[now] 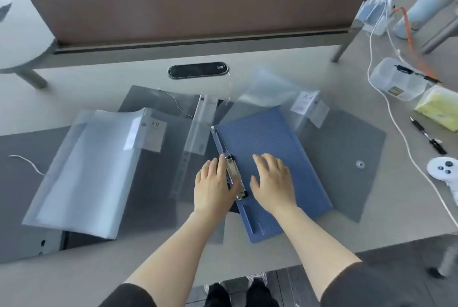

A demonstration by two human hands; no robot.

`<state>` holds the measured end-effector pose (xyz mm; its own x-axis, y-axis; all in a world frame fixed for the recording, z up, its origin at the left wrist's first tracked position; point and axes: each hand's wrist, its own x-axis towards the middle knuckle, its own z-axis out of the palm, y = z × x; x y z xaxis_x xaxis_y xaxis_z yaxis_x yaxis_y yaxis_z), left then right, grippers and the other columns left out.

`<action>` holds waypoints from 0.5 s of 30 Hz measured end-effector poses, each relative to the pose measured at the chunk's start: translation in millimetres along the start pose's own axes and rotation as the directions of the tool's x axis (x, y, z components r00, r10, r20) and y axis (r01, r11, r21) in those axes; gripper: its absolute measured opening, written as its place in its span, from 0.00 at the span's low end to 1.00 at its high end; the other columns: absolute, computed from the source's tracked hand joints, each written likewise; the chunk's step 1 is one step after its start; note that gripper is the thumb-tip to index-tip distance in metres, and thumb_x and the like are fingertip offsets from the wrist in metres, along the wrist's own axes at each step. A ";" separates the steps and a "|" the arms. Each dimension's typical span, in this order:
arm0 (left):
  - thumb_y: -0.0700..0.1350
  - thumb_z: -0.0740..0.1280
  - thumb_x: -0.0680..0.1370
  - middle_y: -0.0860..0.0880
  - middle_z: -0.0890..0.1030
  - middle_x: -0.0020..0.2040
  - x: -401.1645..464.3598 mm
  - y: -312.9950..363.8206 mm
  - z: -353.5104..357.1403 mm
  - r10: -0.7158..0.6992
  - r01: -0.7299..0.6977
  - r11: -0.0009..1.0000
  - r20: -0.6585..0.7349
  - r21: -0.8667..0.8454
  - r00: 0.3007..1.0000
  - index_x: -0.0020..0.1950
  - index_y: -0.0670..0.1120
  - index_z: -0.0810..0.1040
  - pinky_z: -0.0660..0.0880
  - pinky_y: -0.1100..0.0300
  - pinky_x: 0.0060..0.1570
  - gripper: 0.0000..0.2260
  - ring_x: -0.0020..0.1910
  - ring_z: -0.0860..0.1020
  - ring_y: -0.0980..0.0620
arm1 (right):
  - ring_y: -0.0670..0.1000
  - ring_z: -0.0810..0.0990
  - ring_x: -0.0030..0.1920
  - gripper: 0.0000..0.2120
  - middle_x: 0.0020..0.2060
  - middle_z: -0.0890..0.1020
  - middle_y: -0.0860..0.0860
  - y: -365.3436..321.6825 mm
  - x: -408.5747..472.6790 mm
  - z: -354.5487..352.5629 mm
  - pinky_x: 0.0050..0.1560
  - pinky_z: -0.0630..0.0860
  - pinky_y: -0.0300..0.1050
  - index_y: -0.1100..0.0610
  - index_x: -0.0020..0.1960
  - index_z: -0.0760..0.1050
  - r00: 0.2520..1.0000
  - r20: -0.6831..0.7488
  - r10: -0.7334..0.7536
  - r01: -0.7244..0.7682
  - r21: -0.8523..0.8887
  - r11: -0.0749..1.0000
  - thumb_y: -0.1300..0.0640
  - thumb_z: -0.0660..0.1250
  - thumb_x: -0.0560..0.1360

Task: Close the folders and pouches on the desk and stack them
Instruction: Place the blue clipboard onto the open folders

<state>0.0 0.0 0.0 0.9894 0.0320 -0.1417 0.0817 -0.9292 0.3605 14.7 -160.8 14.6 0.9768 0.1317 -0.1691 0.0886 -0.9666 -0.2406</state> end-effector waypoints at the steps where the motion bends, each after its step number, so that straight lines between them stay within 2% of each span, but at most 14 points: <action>1: 0.58 0.65 0.77 0.44 0.75 0.71 0.4 -0.7 1.6 0.001 -0.001 1.000 0.019 -0.001 1.000 0.77 0.42 0.65 0.66 0.48 0.70 0.32 0.73 0.69 0.41 | 0.59 0.70 0.69 0.25 0.71 0.71 0.56 -0.3 -0.6 1.0 0.64 0.70 0.56 0.55 0.73 0.67 0.999 0.031 0.016 -0.015 -0.003 1.000 0.51 0.64 0.78; 6: 0.60 0.61 0.79 0.50 0.63 0.79 0.4 -0.8 4.2 0.010 -0.012 1.000 0.097 0.019 0.995 0.80 0.48 0.56 0.53 0.50 0.76 0.34 0.79 0.57 0.44 | 0.58 0.66 0.73 0.25 0.76 0.66 0.55 -0.1 -4.9 7.8 0.68 0.67 0.56 0.54 0.75 0.66 0.997 0.067 0.041 -0.039 -0.022 0.999 0.49 0.62 0.79; 11: 0.59 0.60 0.80 0.50 0.58 0.81 -1.3 -0.8 5.1 -0.006 0.007 1.000 0.124 -0.007 0.992 0.81 0.50 0.53 0.50 0.48 0.78 0.33 0.80 0.52 0.45 | 0.55 0.61 0.76 0.25 0.77 0.63 0.53 3.1 -4.3 4.2 0.72 0.63 0.54 0.52 0.77 0.64 0.995 0.084 0.056 -0.061 0.068 0.996 0.49 0.60 0.81; 15: 0.58 0.61 0.80 0.51 0.58 0.81 -1.0 2.9 4.0 -0.020 0.023 0.999 0.119 -0.023 0.993 0.81 0.51 0.53 0.50 0.48 0.78 0.33 0.80 0.51 0.45 | 0.56 0.63 0.74 0.23 0.76 0.65 0.54 22.1 1.3 -7.7 0.69 0.66 0.53 0.54 0.75 0.65 0.986 -0.002 0.167 -0.165 0.138 0.977 0.52 0.61 0.81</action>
<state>-1.2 -4.2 -2.5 0.9663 0.0064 -0.2574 0.1069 -0.9194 0.3784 19.4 -183.8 16.4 0.9783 -0.0318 -0.2046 -0.1013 -0.9354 -0.3389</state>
